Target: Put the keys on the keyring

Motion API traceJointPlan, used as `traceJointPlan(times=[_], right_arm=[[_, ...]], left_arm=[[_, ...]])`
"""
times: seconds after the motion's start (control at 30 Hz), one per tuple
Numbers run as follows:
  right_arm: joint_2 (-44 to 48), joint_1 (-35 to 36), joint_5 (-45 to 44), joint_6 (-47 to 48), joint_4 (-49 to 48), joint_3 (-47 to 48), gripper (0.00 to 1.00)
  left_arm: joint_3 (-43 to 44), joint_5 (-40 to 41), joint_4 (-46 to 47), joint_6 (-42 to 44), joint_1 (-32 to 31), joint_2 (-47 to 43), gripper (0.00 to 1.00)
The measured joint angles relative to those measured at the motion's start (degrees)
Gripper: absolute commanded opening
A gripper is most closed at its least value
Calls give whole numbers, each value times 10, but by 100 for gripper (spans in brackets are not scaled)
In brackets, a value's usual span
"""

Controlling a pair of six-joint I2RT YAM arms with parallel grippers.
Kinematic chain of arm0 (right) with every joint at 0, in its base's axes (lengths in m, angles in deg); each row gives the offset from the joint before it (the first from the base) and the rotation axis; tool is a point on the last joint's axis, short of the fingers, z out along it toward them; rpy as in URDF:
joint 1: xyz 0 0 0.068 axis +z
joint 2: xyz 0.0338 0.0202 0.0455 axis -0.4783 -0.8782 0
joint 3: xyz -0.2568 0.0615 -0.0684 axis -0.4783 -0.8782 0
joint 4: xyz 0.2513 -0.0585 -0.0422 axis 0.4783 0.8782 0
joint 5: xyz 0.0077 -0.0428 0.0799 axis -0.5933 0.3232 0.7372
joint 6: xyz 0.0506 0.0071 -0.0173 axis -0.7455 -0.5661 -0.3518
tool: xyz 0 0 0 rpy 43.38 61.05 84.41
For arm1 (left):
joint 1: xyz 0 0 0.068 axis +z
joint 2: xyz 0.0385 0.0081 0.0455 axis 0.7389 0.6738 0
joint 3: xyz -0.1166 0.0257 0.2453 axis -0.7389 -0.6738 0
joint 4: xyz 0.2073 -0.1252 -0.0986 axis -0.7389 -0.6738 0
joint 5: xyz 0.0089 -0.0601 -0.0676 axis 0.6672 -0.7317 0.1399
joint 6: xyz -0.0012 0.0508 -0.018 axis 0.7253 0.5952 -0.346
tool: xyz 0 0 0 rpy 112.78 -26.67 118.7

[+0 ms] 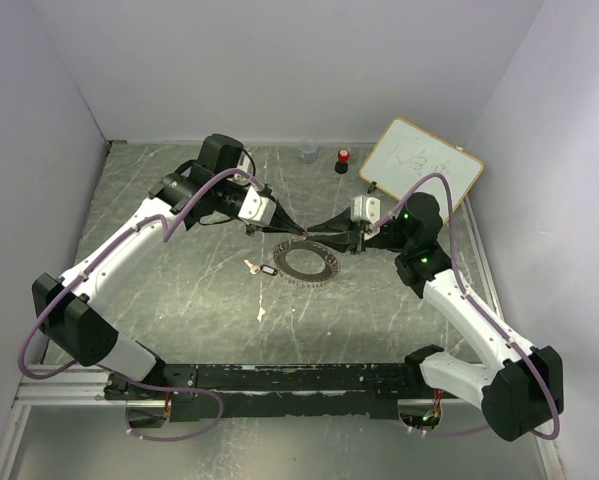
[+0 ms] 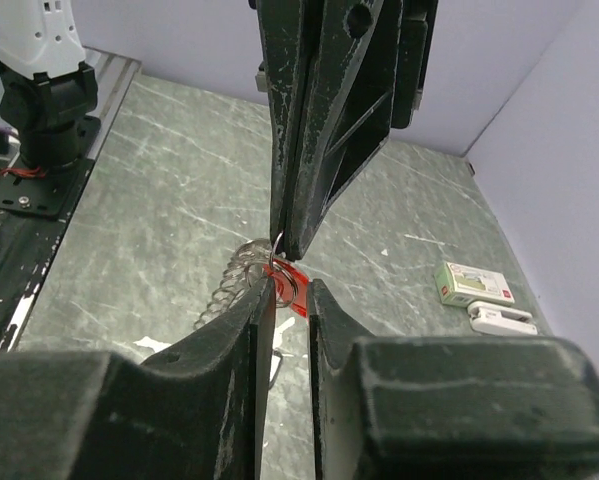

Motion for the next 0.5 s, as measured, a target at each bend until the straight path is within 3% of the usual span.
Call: traceJointPlan(times=[0.37,0.5], right_arm=[[-14,11,8,-28,-33,0,14],[-20,15,4,-33,-37,0,2]], left_arm=[[0,-2,6,-10,0,2,7],[0,-3,9,-18,1,2,7]])
